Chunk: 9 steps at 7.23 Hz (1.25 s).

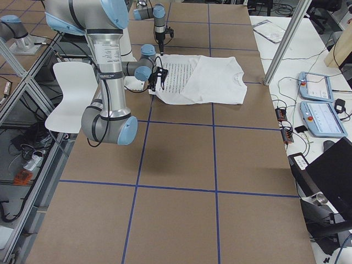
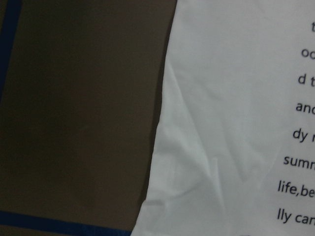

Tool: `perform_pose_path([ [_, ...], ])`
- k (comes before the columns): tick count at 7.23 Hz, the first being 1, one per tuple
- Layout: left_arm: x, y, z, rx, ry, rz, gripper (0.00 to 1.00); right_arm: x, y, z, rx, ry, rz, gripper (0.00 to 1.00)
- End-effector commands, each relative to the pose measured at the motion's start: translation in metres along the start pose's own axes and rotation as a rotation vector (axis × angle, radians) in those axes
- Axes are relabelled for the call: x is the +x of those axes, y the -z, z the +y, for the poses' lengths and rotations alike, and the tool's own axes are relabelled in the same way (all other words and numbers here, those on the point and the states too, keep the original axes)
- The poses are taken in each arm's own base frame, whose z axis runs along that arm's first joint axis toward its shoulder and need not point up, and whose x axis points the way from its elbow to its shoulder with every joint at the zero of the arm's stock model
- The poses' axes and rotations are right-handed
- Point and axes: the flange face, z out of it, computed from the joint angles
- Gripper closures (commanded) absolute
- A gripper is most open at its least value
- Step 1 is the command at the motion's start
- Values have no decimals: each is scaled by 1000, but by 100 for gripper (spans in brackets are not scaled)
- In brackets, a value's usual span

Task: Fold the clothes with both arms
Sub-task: 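Lower both grippers to the bottom corners of the shirt hem, then grasp the hem corners with both grippers and begin lifting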

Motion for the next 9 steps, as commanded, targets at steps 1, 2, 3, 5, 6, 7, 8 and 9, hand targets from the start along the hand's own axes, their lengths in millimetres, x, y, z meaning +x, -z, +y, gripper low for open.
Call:
perform_pose_path([
  [1, -1, -6, 9, -8, 14, -29, 17, -1, 2, -2, 2, -1, -5, 100],
  [2, -3, -8, 9, -7, 10, -33, 19, -1, 1, -2, 2, -2, -3, 100],
  [3, -5, -11, 8, -5, 9, -41, 21, -1, 2, -4, 5, -4, -4, 100],
  [5, -7, -14, 9, -8, 10, -49, 25, 0, 2, -6, 8, -5, -3, 100],
  [6, -9, -17, 9, -8, 11, -55, 26, 0, 2, -6, 8, -7, -3, 100],
  [7, -8, -17, 9, -8, 13, -55, 31, 0, 2, -7, 10, -7, -3, 100],
  [8, -7, -18, 9, -8, 13, -55, 39, 0, 2, -7, 11, -8, -3, 100],
  [9, -7, -19, 9, -8, 13, -55, 46, 0, 3, -8, 12, -7, -5, 100],
])
